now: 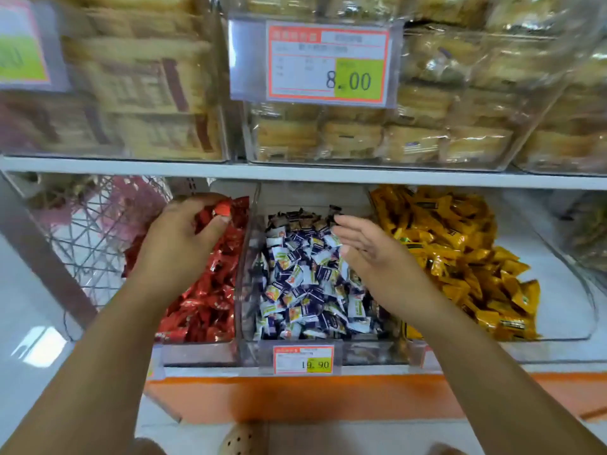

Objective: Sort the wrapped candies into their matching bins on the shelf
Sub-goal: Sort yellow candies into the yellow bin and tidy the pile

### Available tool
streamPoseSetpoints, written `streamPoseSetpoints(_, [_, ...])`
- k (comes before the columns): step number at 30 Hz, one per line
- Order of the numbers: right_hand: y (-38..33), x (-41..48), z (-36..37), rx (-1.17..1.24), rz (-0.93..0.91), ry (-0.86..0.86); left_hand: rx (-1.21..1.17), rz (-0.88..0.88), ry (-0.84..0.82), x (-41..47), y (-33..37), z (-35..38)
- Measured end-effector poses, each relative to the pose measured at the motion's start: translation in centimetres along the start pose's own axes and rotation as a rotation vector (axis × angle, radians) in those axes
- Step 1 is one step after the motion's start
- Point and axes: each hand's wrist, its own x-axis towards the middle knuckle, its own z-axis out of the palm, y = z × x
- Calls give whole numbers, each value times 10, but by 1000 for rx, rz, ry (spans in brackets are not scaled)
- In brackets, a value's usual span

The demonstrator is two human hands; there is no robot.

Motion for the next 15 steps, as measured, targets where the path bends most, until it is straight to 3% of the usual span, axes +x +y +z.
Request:
streamPoseSetpoints(6, [3,3,4,124,-94,179,149,9,15,15,-50,-8])
streamPoseSetpoints(13, [-1,-6,-6,125,-123,292,164,54,-256,14,-63,2])
streamPoseSetpoints(15, [3,-15,-20,114,-101,337,285,28,-355,13,-66,13])
